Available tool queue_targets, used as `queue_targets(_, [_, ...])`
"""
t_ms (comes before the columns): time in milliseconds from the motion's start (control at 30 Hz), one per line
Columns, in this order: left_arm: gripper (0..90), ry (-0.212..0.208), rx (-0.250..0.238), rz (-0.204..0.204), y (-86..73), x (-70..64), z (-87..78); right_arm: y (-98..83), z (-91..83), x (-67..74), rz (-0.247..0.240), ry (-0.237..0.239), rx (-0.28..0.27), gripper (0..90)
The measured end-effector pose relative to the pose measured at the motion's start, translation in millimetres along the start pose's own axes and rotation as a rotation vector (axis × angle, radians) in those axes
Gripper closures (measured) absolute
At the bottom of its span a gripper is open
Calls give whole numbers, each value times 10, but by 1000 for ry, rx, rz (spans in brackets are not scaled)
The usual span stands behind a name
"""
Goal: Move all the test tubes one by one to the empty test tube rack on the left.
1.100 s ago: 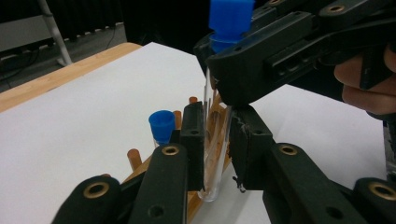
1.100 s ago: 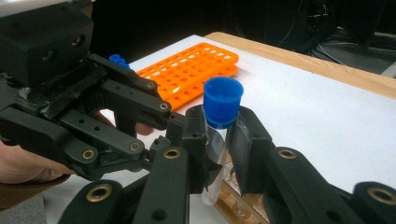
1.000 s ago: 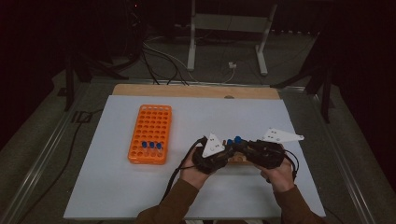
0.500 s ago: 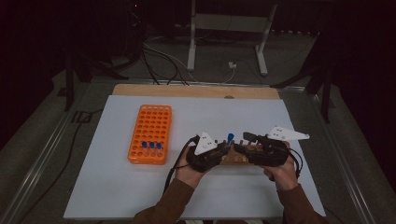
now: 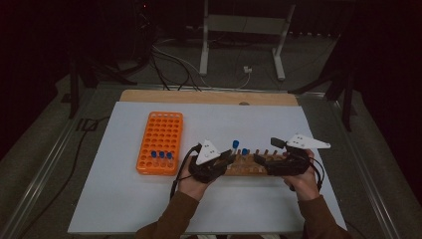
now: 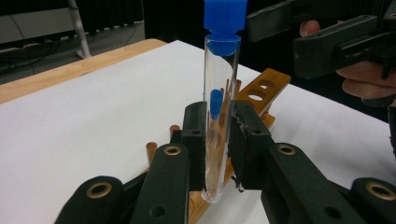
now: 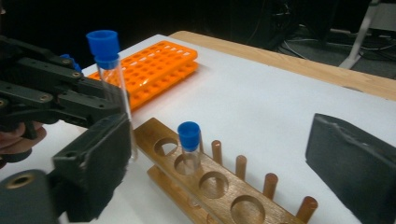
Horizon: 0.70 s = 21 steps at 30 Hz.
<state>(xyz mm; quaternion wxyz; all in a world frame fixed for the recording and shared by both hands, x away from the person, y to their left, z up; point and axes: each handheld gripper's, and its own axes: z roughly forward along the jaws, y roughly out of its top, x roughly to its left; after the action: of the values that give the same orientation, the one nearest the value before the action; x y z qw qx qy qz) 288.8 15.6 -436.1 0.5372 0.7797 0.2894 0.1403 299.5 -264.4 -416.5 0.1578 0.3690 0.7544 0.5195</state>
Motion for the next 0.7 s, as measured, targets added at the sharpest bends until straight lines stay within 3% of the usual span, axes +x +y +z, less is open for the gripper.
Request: queue_targets(700, [783,35,-17,-17,-89,127,-276,-38,-48,-82,27,-37,0,4])
